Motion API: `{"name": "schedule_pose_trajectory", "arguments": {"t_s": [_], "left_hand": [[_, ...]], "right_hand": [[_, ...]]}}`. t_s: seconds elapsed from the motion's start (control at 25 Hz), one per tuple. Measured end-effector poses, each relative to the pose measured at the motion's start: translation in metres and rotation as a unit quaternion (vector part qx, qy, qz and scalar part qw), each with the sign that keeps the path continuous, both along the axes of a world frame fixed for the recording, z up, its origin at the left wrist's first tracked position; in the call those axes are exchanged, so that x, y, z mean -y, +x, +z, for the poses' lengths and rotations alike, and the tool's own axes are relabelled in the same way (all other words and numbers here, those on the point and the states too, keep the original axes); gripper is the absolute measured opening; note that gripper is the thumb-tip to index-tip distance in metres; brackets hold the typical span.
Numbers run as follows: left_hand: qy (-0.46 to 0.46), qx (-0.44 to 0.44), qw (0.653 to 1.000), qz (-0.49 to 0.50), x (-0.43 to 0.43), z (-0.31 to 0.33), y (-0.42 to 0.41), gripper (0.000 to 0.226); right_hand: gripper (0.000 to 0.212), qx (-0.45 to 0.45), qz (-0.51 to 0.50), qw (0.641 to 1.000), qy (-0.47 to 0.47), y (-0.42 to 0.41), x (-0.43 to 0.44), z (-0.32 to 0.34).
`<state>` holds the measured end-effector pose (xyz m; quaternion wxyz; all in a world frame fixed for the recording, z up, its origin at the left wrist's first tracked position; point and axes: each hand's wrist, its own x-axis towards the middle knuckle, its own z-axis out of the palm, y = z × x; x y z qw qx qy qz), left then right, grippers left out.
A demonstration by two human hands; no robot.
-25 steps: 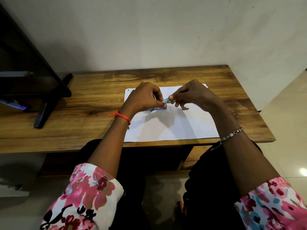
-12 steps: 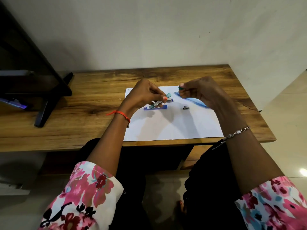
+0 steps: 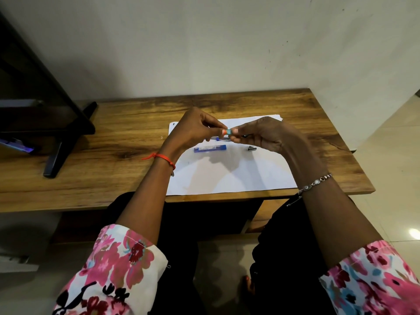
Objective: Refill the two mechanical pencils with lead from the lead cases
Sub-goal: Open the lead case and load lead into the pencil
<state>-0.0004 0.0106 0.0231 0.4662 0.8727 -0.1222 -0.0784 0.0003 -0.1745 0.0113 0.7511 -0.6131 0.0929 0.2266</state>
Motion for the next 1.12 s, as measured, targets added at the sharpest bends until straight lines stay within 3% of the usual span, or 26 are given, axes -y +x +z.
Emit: {"name": "schedule_pose_trajectory", "arguments": {"t_s": [0.4,0.64,0.88,1.12], "left_hand": [[0.011,0.005,1.000,0.005,0.006,0.001,0.000,0.014],[-0.012,-0.019,1.000,-0.011,0.002,-0.004,0.002,0.012],[-0.065,-0.061,0.996,-0.006,0.003,-0.004,0.001,0.014],[-0.092,-0.070,0.993,-0.002,0.004,-0.001,-0.001,0.015]], "right_hand": [[0.012,-0.067,-0.012,0.997,0.032,-0.003,-0.004,0.001],[0.005,-0.021,-0.015,0.999,-0.020,-0.001,0.000,0.000],[0.009,0.076,-0.021,0.984,-0.161,0.002,0.004,0.003],[0.012,0.128,-0.018,0.971,-0.201,0.003,0.008,0.003]]}}
